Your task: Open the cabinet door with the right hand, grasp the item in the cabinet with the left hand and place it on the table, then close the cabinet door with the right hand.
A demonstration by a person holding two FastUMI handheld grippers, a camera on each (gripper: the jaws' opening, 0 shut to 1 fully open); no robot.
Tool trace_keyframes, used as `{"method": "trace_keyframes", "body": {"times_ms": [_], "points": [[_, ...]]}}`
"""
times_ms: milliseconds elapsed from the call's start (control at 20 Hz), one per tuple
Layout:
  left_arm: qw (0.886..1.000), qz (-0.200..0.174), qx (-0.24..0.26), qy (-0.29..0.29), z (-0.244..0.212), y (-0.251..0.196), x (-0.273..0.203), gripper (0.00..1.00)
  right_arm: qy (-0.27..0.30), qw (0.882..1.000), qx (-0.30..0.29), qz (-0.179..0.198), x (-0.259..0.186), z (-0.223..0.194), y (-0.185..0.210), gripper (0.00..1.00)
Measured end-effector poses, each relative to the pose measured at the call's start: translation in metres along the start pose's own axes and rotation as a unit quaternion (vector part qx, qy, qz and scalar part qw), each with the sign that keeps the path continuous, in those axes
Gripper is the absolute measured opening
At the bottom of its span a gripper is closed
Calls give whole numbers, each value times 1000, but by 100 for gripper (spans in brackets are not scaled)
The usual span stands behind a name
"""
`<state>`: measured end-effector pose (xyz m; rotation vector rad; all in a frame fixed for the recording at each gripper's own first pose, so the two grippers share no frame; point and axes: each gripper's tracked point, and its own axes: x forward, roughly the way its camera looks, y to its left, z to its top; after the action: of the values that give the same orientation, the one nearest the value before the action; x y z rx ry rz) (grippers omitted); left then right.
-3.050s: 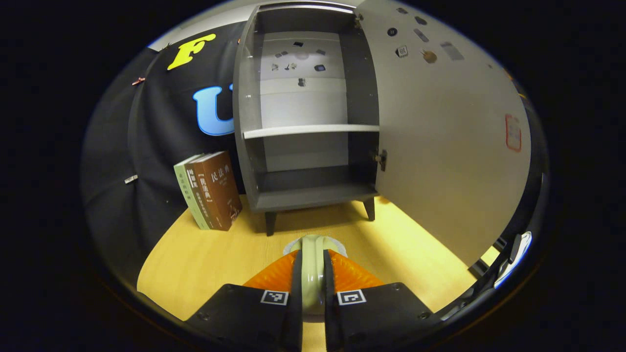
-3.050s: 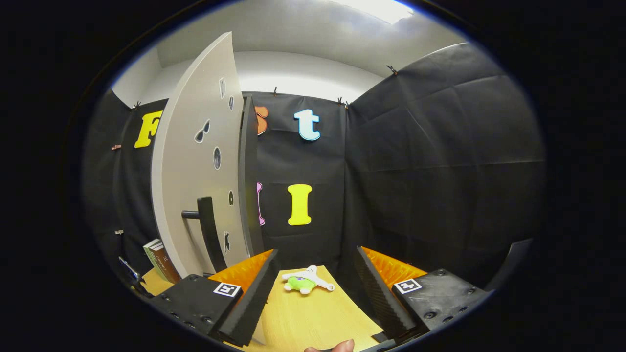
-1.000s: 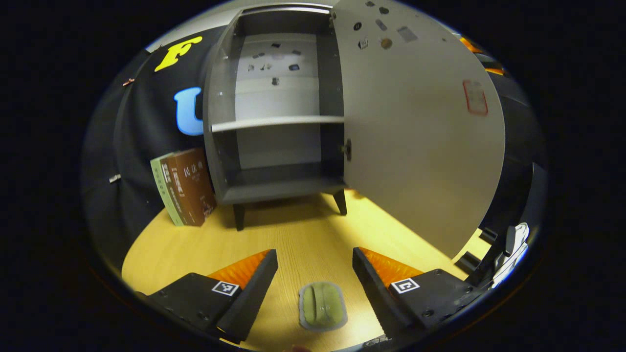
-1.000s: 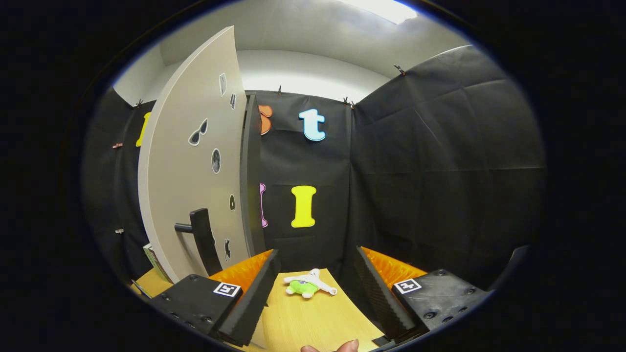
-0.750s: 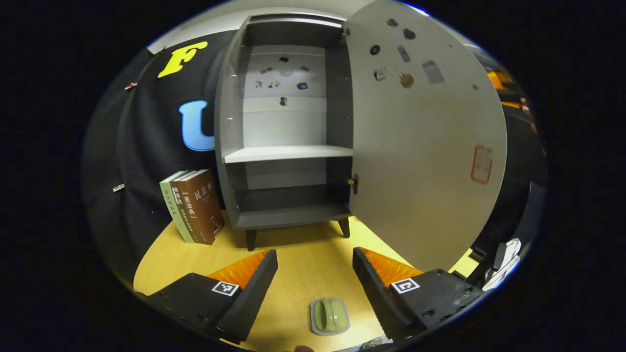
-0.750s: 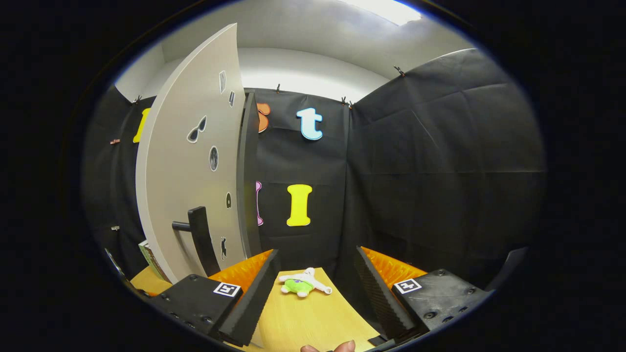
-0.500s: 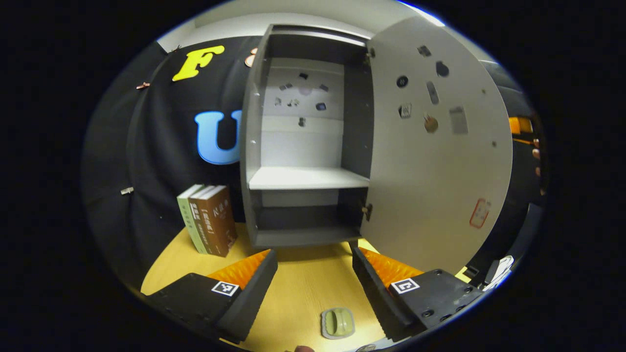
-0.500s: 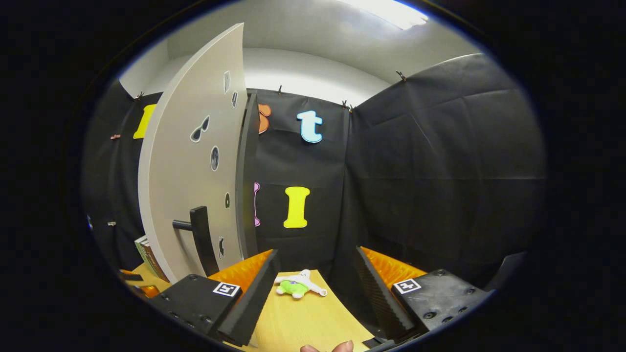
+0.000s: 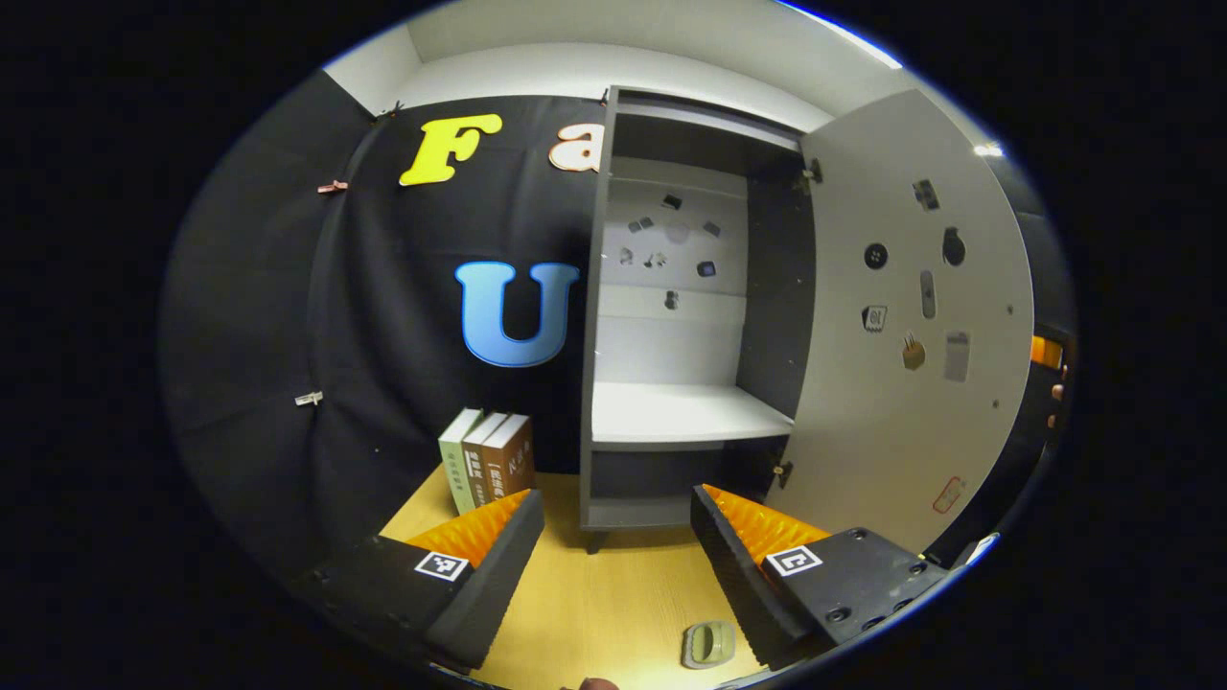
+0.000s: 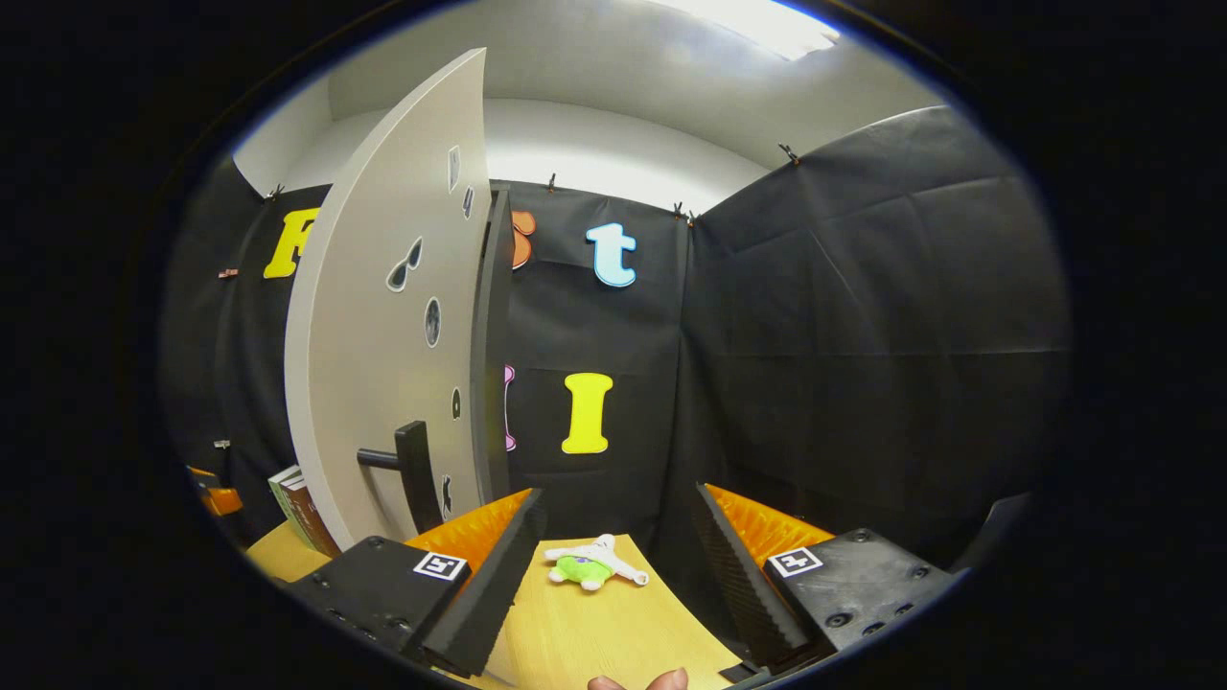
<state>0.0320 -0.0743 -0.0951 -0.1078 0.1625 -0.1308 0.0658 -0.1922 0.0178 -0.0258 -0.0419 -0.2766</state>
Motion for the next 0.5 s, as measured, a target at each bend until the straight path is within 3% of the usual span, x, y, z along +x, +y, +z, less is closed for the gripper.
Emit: {"method": "trace_keyframes", "body": {"times_ms": [300, 500], "points": [[999, 21, -10, -28, 41, 45, -29, 99, -1, 1000, 12, 8, -3, -1, 22, 98], [999, 41, -7, -34, 49, 75, -40, 98, -7, 1000, 10, -7, -4, 1, 23, 96]]}}
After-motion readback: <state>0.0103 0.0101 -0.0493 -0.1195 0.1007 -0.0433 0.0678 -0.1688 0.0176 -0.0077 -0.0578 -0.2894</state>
